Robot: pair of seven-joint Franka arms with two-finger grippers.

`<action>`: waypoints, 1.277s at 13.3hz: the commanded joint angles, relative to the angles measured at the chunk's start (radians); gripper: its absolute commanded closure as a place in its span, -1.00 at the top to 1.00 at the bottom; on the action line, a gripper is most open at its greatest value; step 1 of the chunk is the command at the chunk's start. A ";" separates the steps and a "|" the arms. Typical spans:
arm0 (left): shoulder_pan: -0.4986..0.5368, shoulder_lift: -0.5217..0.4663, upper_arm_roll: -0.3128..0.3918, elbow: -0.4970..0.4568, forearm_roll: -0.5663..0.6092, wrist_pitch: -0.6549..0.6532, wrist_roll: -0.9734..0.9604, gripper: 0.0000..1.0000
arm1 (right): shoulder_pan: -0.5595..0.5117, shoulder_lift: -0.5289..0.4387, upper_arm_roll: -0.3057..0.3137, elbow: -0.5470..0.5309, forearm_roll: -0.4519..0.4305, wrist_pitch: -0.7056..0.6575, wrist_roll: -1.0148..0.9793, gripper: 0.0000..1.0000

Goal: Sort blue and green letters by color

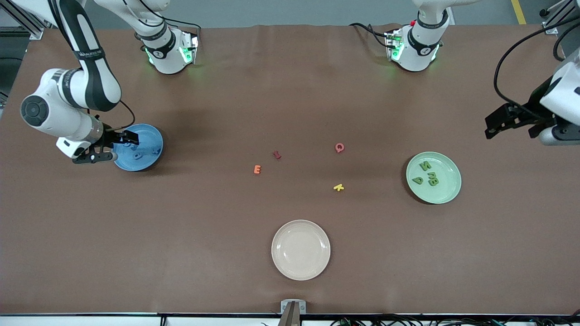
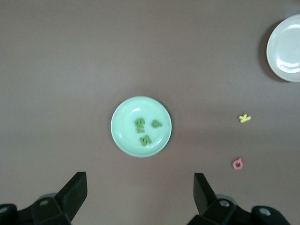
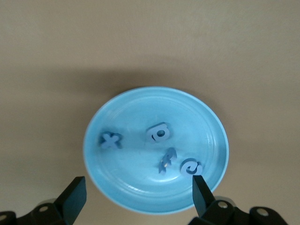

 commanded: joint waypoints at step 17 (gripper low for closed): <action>-0.144 -0.138 0.181 -0.145 -0.061 -0.028 0.002 1.00 | 0.039 0.109 -0.002 0.853 -0.001 -0.683 0.106 1.00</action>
